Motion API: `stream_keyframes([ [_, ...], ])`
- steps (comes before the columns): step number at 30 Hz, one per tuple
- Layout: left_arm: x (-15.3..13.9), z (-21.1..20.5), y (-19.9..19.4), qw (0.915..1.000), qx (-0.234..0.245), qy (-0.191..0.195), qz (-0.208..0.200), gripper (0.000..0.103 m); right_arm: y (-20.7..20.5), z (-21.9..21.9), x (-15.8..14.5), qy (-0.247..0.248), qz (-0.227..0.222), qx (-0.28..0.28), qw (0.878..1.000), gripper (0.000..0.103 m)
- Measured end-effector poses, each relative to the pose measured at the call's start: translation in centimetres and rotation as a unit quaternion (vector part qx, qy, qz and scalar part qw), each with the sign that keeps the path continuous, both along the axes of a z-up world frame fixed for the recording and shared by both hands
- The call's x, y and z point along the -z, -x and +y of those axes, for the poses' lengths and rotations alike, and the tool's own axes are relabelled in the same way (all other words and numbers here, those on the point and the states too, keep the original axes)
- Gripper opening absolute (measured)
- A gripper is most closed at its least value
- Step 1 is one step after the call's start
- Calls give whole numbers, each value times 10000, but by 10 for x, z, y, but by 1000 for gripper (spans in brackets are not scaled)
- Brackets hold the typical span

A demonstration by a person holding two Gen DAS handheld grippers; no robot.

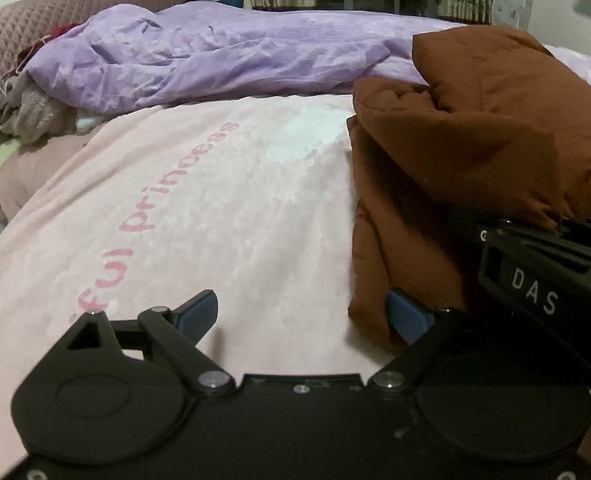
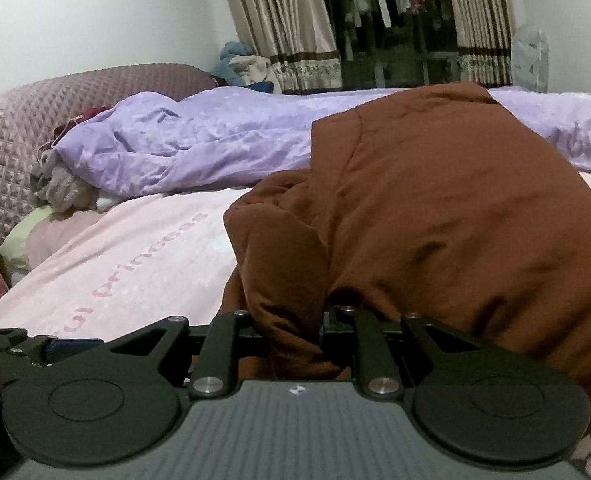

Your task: Fold large clothes

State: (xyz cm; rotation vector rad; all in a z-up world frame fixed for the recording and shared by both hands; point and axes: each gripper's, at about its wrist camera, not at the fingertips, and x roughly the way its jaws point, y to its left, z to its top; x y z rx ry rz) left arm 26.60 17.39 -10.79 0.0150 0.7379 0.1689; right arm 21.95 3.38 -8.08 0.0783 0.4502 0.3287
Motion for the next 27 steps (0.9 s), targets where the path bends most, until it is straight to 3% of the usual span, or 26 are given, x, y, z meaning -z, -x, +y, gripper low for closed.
stream_keyframes([
  [4, 2, -5, 4, 9999, -32, -122, -19, 96, 2, -1, 2, -26, 14, -47, 10000, 22],
  [7, -5, -4, 8, 10000, -30, -79, -31, 95, 8, 3, -8, 78, -56, -293, 9995, 42],
  [9, -14, -2, 11, 9999, -32, -126, -35, 95, 15, 9, -23, 189, -106, -521, 9984, 62],
  [12, -45, -3, 29, 9990, -109, -113, -421, 95, 40, -1, -56, -54, -513, -803, 9954, 67],
  [14, -69, -4, 41, 9970, -130, -56, -758, 95, 57, -17, -78, -458, -860, -737, 9925, 62],
  [15, -83, -6, 48, 9952, -119, -23, -967, 95, 62, -26, -87, -645, -954, -672, 9911, 48],
  [17, -106, -10, 58, 9906, -74, 77, -1365, 96, 69, -46, -103, -888, -1131, -499, 9884, 37],
  [20, -125, -19, 58, 9849, -9, 215, -1715, 98, 69, -69, -112, -815, -1262, 46, 9886, 30],
  [24, -117, -41, 34, 9849, 194, 226, -1705, 98, 46, -102, -94, -872, -832, 670, 9904, 22],
  [27, -88, -60, 4, 9915, 214, -114, -1275, 98, 21, -107, -63, -600, -243, 868, 9941, 21],
])
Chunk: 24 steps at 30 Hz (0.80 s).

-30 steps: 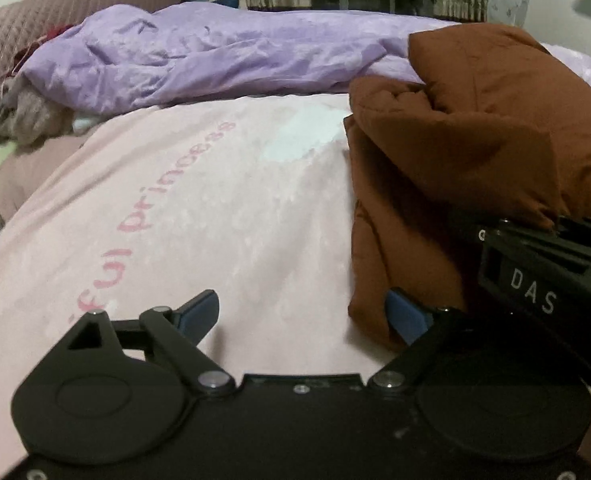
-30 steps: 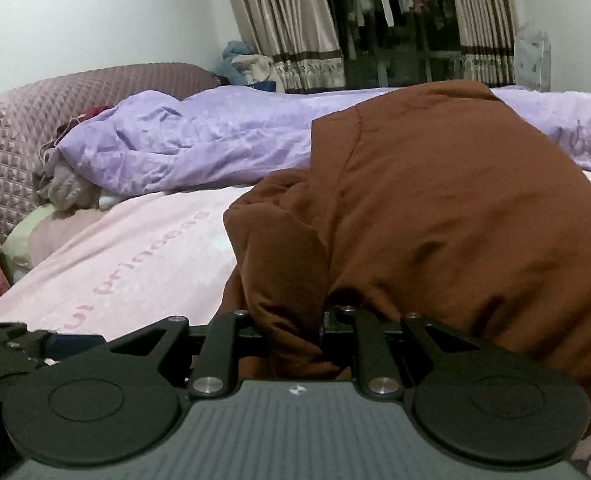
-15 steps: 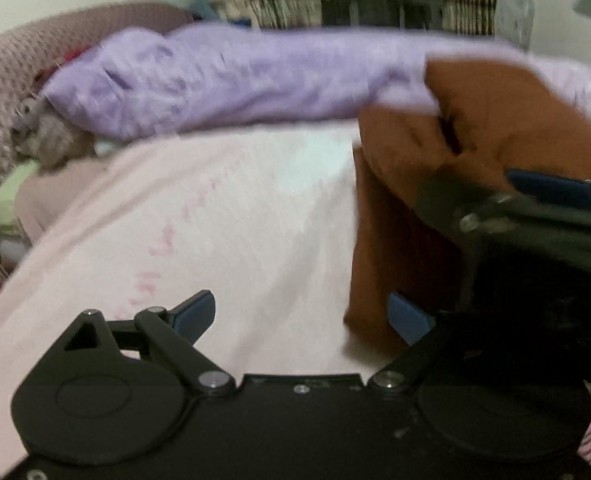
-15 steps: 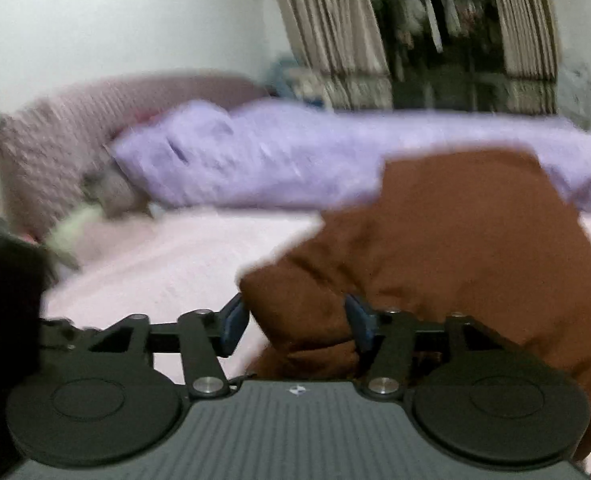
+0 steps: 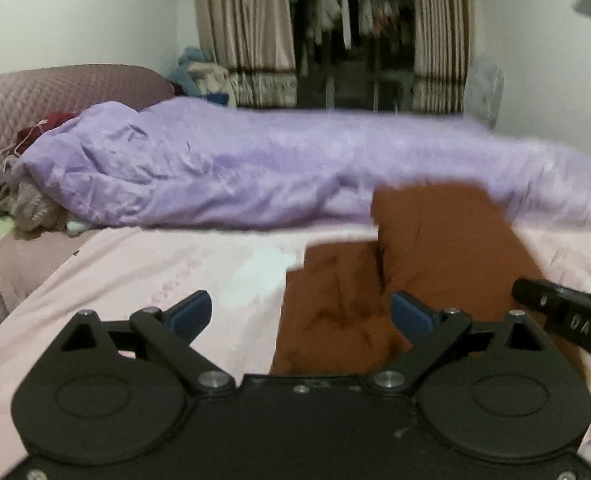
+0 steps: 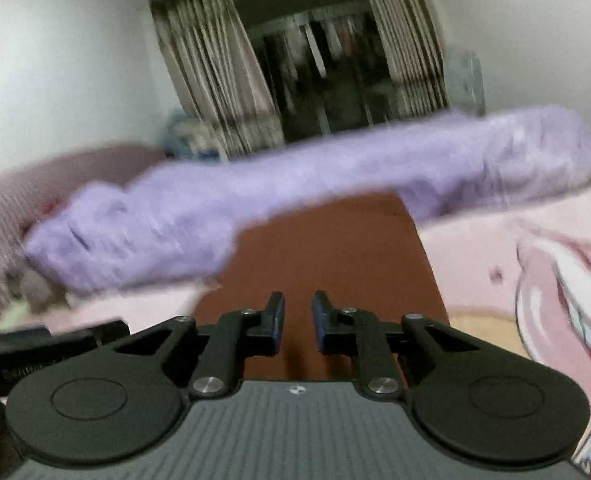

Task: Fold large clothes
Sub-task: 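Press the folded jacket bundle flat with both grippers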

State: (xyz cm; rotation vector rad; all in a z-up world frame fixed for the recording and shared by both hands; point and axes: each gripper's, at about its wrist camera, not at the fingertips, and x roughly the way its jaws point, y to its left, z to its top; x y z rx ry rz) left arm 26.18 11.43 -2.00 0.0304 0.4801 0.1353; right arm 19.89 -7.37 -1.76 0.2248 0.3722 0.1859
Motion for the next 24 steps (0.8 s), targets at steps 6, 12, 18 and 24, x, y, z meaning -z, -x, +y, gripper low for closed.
stream_keyframes([
  [6, 85, -9, -27, 9928, -438, -720, 853, 98, -23, -6, 59, -760, 832, -456, 9926, 0],
  [12, 74, -5, -14, 9925, -302, -831, 845, 98, 6, -39, 9, -527, 91, -390, 9978, 22],
  [18, 62, 5, -11, 9971, -140, 67, 747, 97, -14, -82, 39, -298, 539, 511, 9968, 33],
  [24, 42, 3, -2, 9972, 216, 154, 701, 96, -8, -56, 41, 297, 271, 722, 9966, 30],
])
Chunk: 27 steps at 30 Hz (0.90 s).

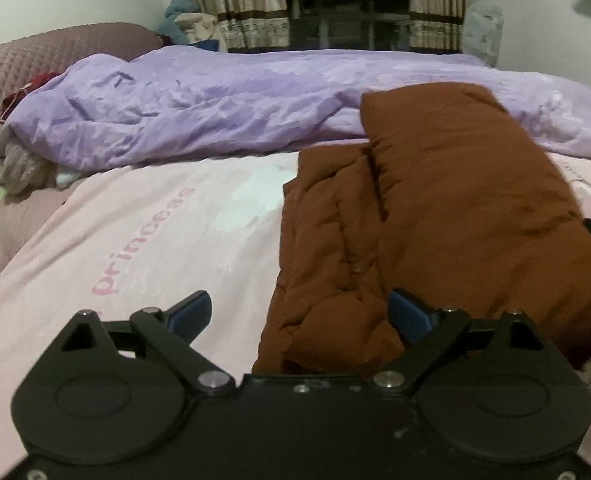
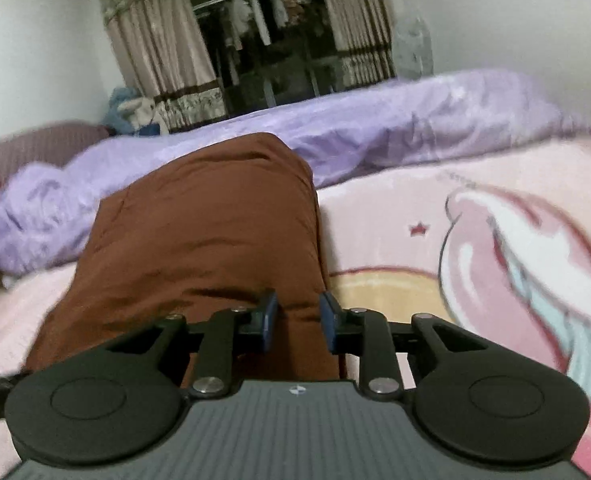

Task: Fold large clothes
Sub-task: 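Press the folded jacket bundle flat with both grippers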

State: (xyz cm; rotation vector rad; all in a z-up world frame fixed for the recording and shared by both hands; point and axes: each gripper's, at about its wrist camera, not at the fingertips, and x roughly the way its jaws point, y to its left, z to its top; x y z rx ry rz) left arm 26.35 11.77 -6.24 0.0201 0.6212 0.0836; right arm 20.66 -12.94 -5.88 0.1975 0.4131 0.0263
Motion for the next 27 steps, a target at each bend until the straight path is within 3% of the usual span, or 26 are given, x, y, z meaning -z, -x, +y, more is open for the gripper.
stream_keyframes([
  [3, -6, 6, 7, 9982, 384, 466, 15, 96, -4, 8, -4, 89, -28, 66, 9999, 30],
  [9, 10, -3, -10, 9949, 753, 614, 276, 97, -6, 9, -4, 82, 14, 115, 9999, 30],
  [11, 16, -5, -21, 9946, 757, 621, 355, 80, -7, 10, -4, 112, 33, 130, 9998, 30],
  [13, 16, -8, -24, 9941, 863, 565, 324, 57, -8, 13, -5, 156, 46, 125, 9998, 30],
  [14, 14, -11, -22, 9942, 901, 517, 276, 52, -8, 14, -5, 176, 46, 128, 9998, 30],
  [16, 8, -14, -16, 9954, 839, 435, 124, 35, -7, 15, -5, 181, 49, 141, 9997, 30],
  [20, -19, -12, 6, 9969, 630, 231, -421, 14, -3, 16, -13, 215, 91, 200, 9995, 34],
  [21, -30, -7, 12, 9976, 419, 143, -536, 0, -2, 16, -17, 179, 144, 171, 9996, 34],
  [23, -42, 4, 21, 9937, -341, -556, -914, 0, -1, 16, -23, 160, 238, 155, 9995, 33],
  [24, -44, 18, 20, 9936, -459, -589, -852, 0, 0, 16, -24, 170, 231, 132, 9995, 33],
  [27, -27, 62, 4, 9974, -165, 668, -230, 0, -3, 20, -21, 77, 250, 10, 9997, 33],
])
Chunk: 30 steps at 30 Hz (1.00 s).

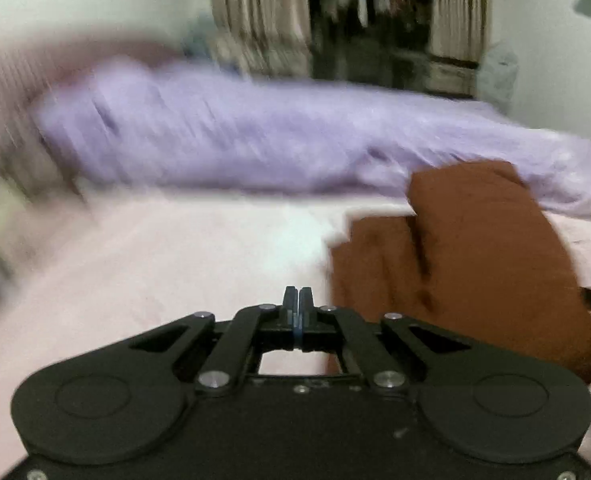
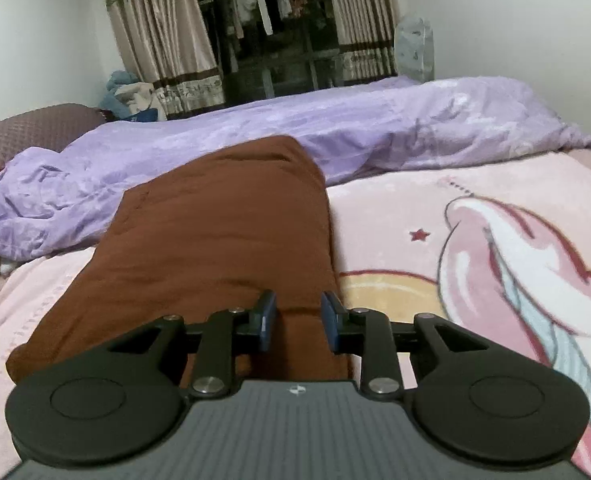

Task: Fold large clothes
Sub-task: 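Press the folded jacket bundle flat with both grippers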

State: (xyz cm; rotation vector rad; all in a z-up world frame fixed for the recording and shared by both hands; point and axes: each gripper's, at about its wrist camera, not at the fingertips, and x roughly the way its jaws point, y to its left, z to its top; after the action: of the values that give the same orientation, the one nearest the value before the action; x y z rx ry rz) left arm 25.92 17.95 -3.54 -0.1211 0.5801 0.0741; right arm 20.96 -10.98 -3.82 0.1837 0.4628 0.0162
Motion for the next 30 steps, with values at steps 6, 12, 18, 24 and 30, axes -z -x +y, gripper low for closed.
stream_keyframes([
  [6, 29, -18, -13, 9976, 333, 401, 461, 0, -2, 7, 5, 180, 2, 58, 9998, 33],
  [12, 16, -5, -8, 9975, 289, 577, 295, 28, -2, 6, 7, 144, 2, 86, 9999, 33],
  [18, 15, 13, -3, 9936, 176, 1086, 268, 61, 0, 11, 8, 327, -42, 148, 9993, 33],
  [24, 6, 8, 5, 9943, 319, 981, 259, 61, 0, 12, 8, 287, -31, 165, 9994, 33],
  [30, 1, 10, 9, 9941, 324, 1002, 260, 61, 0, 16, 9, 267, -33, 168, 9995, 33],
])
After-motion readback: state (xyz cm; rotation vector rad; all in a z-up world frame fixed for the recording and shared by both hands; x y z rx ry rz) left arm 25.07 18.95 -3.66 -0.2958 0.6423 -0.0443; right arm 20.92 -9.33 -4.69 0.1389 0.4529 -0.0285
